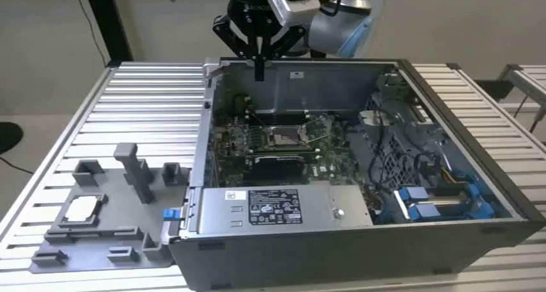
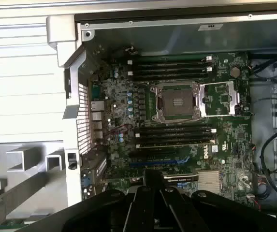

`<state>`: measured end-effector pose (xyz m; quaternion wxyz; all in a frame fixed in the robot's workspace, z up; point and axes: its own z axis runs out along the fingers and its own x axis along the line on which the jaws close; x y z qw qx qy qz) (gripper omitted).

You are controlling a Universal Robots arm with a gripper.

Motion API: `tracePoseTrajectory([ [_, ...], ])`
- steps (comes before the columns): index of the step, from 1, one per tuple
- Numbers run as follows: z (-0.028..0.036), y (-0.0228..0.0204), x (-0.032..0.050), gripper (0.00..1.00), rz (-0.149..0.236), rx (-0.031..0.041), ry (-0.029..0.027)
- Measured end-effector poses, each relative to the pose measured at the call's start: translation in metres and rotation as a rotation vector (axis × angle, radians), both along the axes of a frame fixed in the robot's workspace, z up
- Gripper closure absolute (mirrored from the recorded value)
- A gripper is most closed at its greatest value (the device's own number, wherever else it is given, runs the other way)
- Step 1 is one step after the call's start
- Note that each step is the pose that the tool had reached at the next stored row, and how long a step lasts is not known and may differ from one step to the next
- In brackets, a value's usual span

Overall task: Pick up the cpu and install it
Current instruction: 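Pick up the cpu and move it towards the insertion slot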

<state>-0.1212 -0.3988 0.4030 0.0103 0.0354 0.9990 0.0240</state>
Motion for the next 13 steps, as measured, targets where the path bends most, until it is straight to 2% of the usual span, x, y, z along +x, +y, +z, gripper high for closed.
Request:
tracePoseTrajectory([
  [13,0.0006,0.0,-0.0004,1.0,0.0,0.0,0.0],
])
